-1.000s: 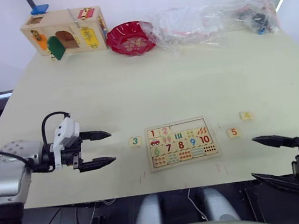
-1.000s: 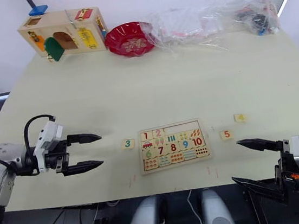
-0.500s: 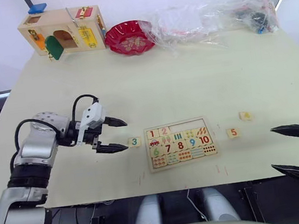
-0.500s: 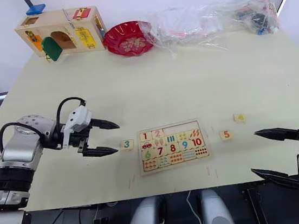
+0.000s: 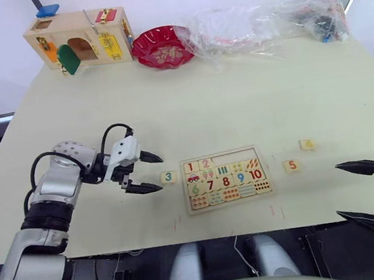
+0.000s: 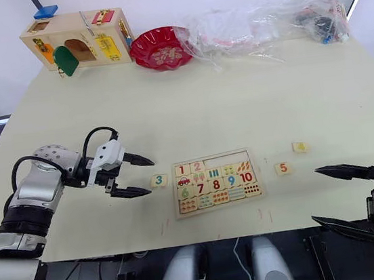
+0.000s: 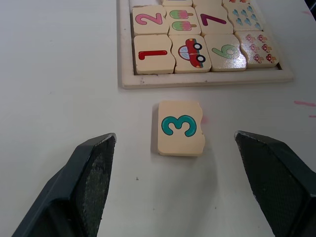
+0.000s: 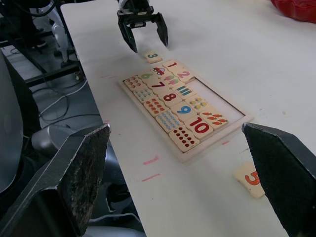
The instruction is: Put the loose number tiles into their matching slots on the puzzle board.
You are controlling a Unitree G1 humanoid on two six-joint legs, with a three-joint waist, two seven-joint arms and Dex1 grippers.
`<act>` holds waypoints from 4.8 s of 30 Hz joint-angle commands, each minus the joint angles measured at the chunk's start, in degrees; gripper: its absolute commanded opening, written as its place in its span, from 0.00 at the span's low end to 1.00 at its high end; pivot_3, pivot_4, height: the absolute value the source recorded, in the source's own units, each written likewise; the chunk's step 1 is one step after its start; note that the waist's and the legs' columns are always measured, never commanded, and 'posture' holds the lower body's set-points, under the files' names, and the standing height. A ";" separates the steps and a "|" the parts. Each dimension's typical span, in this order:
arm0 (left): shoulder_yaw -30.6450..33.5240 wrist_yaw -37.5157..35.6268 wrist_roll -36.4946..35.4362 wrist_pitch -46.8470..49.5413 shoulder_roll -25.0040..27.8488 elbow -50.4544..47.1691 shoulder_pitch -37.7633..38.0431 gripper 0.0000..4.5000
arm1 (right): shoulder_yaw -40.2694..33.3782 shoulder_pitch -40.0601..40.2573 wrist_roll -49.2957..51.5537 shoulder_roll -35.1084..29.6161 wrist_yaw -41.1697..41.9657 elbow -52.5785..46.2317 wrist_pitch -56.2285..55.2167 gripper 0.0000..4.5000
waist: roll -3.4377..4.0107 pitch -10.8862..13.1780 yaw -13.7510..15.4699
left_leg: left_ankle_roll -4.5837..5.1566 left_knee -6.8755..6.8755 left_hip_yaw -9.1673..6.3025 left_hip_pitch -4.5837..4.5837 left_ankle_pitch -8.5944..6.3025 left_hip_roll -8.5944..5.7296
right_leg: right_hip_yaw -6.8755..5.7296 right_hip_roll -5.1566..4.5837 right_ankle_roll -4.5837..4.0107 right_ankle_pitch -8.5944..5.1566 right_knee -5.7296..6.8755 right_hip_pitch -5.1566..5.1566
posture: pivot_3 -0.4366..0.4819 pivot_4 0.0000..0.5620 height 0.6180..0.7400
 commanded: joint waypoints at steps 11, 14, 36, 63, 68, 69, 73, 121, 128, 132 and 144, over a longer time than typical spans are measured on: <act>0.11 1.09 3.68 -5.74 -2.12 1.89 -0.49 0.91 | 0.97 0.22 -0.30 1.07 -1.92 -2.31 -1.22 1.00 | 0.01 0.00 0.00 | 0.00 0.02 0.01 0.01 0.00 -0.01 | 0.01 0.00 0.00 0.00 0.02 0.00 | 0.48 0.27 1.00; -0.02 0.90 3.63 -5.46 -2.51 1.94 -0.67 0.91 | 1.10 0.17 -0.38 1.05 -2.22 -2.32 -1.33 1.00 | 0.01 -0.01 0.00 | 0.00 0.02 0.00 0.02 0.00 -0.01 | 0.00 0.00 0.00 0.00 0.03 0.01 | 0.48 0.27 1.00; 0.29 1.91 3.59 -6.18 -3.57 2.24 0.04 0.76 | 1.71 0.34 -0.46 0.64 -3.24 -2.94 -1.08 1.00 | 0.03 -0.02 0.05 | 0.00 0.07 -0.02 0.06 0.00 -0.01 | 0.00 0.00 0.01 0.00 0.05 0.07 | 0.48 0.27 1.00; 4.13 5.05 0.43 15.41 6.14 -22.28 2.32 0.21 | 2.10 0.17 -0.89 1.69 -5.48 -3.35 -1.51 1.00 | 0.02 -0.01 0.02 | 0.00 0.07 -0.05 0.05 0.00 0.08 | -0.02 -0.01 0.00 0.00 0.05 0.06 | 0.48 0.27 1.00; 0.40 11.38 3.34 34.08 7.46 -37.42 -4.69 0.21 | 3.01 -0.54 -1.36 2.74 -6.91 -3.32 -2.19 1.00 | 0.01 0.01 0.33 | 0.00 0.07 -0.06 0.02 0.00 0.06 | -0.04 -0.01 0.01 -0.01 0.04 0.06 | 0.48 0.27 1.00; -0.56 12.78 3.79 37.45 6.97 -39.40 -6.34 0.21 | 3.35 -0.78 -1.47 2.88 -7.21 -3.46 -2.22 1.00 | -0.01 0.02 0.37 | 0.00 0.09 -0.09 -0.01 0.01 0.00 | -0.06 0.00 0.02 -0.01 0.04 0.07 | 0.48 0.27 1.00; -8.73 13.78 3.64 56.32 5.54 -44.68 -16.41 0.21 | 4.29 -1.52 -2.51 3.33 -7.70 -3.15 -2.95 1.00 | 0.01 0.02 0.08 | 0.00 0.10 -0.05 0.01 0.01 -0.06 | -0.01 0.05 0.07 -0.04 0.04 0.06 | 0.48 0.27 1.00; -35.79 38.65 3.67 75.52 -13.35 -41.16 -29.32 0.21 | 2.66 4.26 0.49 11.46 -5.25 0.94 -12.41 1.00 | 0.07 0.02 0.04 | 0.00 0.09 -0.07 0.02 0.01 -0.08 | 0.06 0.06 0.04 -0.04 0.06 0.04 | 0.48 0.27 1.00; -36.35 39.34 3.41 75.36 -13.53 -40.88 -29.19 0.21 | 2.32 5.39 0.69 11.58 -5.14 0.62 -12.69 1.00 | 0.07 0.02 0.05 | 0.00 0.09 -0.07 0.02 0.01 -0.08 | 0.06 0.06 0.04 -0.04 0.07 0.04 | 0.48 0.27 1.00; -36.73 39.55 3.38 75.05 -13.31 -40.70 -29.16 0.21 | 1.93 6.23 0.68 11.73 -4.42 1.17 -13.27 1.00 | 0.07 0.02 0.05 | 0.00 0.09 -0.07 0.01 0.01 -0.08 | 0.06 0.06 0.04 -0.04 0.06 0.04 | 0.48 0.27 1.00; -37.48 39.68 3.32 75.13 -13.30 -41.18 -28.80 0.21 | 2.25 7.44 0.47 12.22 -4.20 1.24 -14.12 1.00 | 0.07 0.02 0.05 | 0.00 0.09 -0.07 0.02 0.01 -0.08 | 0.06 0.06 0.04 -0.04 0.06 0.04 | 0.48 0.27 1.00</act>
